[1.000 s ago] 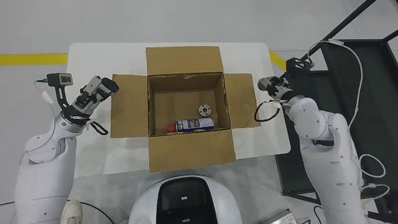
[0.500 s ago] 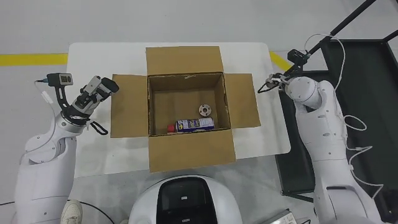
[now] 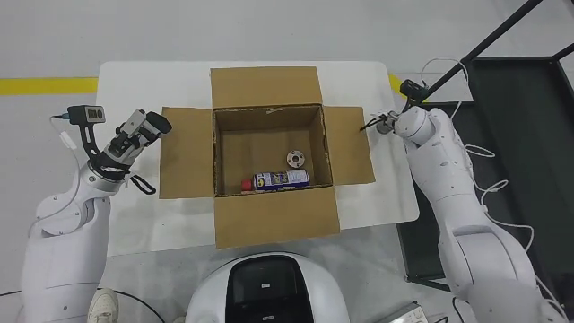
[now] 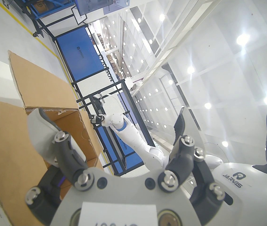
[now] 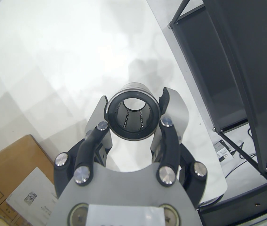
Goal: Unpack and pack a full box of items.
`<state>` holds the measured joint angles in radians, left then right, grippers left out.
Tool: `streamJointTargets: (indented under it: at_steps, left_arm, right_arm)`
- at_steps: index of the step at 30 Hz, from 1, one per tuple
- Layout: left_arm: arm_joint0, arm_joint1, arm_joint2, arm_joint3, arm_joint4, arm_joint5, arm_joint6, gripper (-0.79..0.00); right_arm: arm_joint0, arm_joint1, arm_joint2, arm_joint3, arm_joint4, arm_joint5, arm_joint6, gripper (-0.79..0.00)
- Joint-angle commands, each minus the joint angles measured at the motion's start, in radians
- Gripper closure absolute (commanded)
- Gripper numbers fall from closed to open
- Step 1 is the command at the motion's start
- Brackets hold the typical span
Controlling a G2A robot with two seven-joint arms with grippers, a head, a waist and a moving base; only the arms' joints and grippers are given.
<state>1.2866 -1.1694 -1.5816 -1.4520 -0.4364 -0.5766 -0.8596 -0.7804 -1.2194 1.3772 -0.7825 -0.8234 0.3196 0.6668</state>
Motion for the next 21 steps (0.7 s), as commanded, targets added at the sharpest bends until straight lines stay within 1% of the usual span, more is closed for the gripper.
streamJointTargets:
  at_steps: [1, 6, 12, 13, 14, 15, 21]
  left_arm:
    - [0.000, 0.000, 0.000, 0.000, 0.000, 0.000, 0.000, -0.785]
    - [0.000, 0.000, 0.000, 0.000, 0.000, 0.000, 0.000, -0.785]
    - [0.000, 0.000, 0.000, 0.000, 0.000, 0.000, 0.000, -0.785]
    - [0.000, 0.000, 0.000, 0.000, 0.000, 0.000, 0.000, -0.785]
    - [0.000, 0.000, 0.000, 0.000, 0.000, 0.000, 0.000, -0.785]
    - [0.000, 0.000, 0.000, 0.000, 0.000, 0.000, 0.000, -0.785]
    - [0.000, 0.000, 0.000, 0.000, 0.000, 0.000, 0.000, -0.785]
  right_arm:
    - [0.022, -0.005, -0.009, 0.050, 0.007, -0.003, -0.018, 0.000]
    - [0.061, -0.019, -0.027, 0.143, 0.034, -0.017, -0.055, 0.000]
    - [0.092, -0.033, -0.043, 0.221, 0.058, -0.029, -0.094, -0.003]
    - [0.096, -0.034, -0.045, 0.230, 0.062, -0.030, -0.099, -0.320]
    - [0.100, -0.036, -0.047, 0.238, 0.064, -0.032, -0.104, -0.720]
    - [0.104, -0.037, -0.048, 0.246, 0.068, -0.032, -0.106, -0.785]
    - [0.107, -0.039, -0.040, 0.247, 0.086, -0.033, -0.155, -0.785]
